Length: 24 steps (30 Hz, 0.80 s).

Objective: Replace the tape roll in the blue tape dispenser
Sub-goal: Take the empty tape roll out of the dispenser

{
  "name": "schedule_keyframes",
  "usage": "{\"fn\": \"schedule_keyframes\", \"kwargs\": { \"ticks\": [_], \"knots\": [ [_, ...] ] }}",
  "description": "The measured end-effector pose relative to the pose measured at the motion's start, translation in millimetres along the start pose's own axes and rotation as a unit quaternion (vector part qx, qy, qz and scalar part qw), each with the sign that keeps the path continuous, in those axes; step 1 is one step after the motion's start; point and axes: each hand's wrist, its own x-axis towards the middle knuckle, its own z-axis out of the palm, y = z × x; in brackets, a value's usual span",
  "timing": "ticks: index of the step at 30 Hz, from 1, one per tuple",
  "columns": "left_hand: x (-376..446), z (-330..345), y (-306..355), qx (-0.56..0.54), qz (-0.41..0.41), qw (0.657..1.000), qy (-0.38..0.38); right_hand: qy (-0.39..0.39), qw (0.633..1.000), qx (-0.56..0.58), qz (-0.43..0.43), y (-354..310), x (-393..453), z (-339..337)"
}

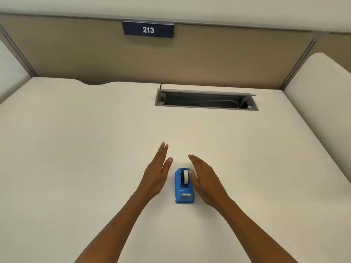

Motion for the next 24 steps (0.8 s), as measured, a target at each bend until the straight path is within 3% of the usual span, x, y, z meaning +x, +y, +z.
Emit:
{"fn": "schedule_keyframes", "kwargs": {
  "ticks": [6, 19, 24],
  "knots": [
    [-20, 15, -1, -0.124, -0.044, 0.991, -0.038, -0.03, 0.997, 0.074, 0.008, 6, -18, 12],
    [-30, 23, -4, -0.221, -0.06, 0.964, -0.133, -0.014, 0.986, 0.164, -0.011, 5, -14, 5],
    [-28, 23, -10, -0.21, -0.067, 0.959, -0.176, -0.006, 0.983, 0.184, -0.005, 3, -7, 2]
  ]
}}
